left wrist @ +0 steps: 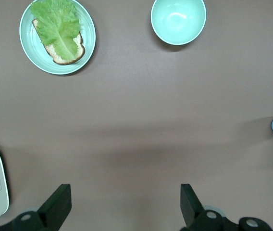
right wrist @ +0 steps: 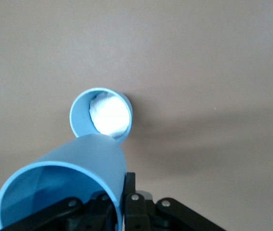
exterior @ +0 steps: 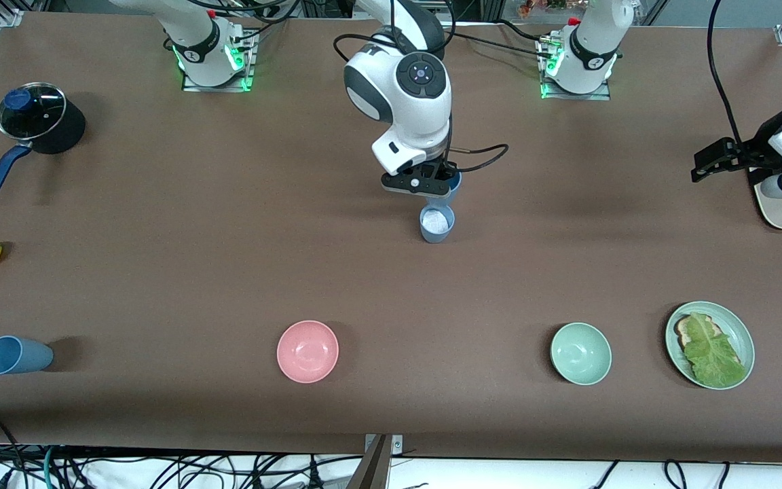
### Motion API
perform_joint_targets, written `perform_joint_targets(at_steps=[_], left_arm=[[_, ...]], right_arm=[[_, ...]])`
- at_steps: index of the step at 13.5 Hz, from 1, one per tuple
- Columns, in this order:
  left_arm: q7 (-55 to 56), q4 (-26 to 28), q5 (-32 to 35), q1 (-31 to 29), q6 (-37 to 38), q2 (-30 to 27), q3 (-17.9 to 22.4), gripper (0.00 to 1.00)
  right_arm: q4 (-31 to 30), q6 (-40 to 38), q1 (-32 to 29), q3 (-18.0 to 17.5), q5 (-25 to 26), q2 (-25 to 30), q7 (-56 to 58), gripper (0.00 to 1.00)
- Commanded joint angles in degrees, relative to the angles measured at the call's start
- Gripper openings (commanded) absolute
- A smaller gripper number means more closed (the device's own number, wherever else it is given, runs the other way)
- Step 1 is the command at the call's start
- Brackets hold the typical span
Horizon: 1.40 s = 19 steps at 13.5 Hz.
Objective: Stack blue cups with both arms
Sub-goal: 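Lower the right gripper's cup into the middle cup while the left gripper withdraws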
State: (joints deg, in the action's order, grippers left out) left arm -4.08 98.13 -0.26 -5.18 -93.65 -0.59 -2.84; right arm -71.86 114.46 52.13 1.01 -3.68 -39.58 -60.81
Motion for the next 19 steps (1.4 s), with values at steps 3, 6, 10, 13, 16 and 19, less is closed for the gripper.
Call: perform_joint_targets(at_steps=[3, 6, 10, 13, 16, 19], left_arm=[[-0.67, -1.02, 0.88, 0.44, -0.4, 0.41, 0.03, 1.0], [-0.75, -1.36, 0.79, -0.09, -0.48, 1.02, 0.12, 1.0], [-1.02, -2.24, 0.79, 0.08, -0.4, 1.2, 0.03, 1.0], [-0.93, -2.25, 0.79, 0.17, -0.4, 1.2, -0.06, 1.0], [-0.93, -2.25, 0.79, 0.17, -0.4, 1.2, -0.06, 1.0], [-0.93, -2.25, 0.88, 0.17, -0.4, 1.2, -0.06, 1.0]], right_arm=[[2.78, 1.64, -0.01, 0.05, 2.01, -2.87, -0.01, 0.0], [2.87, 3.48, -0.45, 0.13, 2.01, -3.39, 0.25, 0.0], [3.39, 5.16, -0.54, 0.22, 3.41, -4.62, 0.69, 0.0], [3.31, 5.07, -0.36, 0.31, 3.77, -4.98, 0.96, 0.0], [3.13, 4.98, -0.36, 0.31, 3.77, -5.06, 0.87, 0.19], [3.05, 4.28, -0.45, 0.66, 3.77, -4.45, 0.96, 0.45]])
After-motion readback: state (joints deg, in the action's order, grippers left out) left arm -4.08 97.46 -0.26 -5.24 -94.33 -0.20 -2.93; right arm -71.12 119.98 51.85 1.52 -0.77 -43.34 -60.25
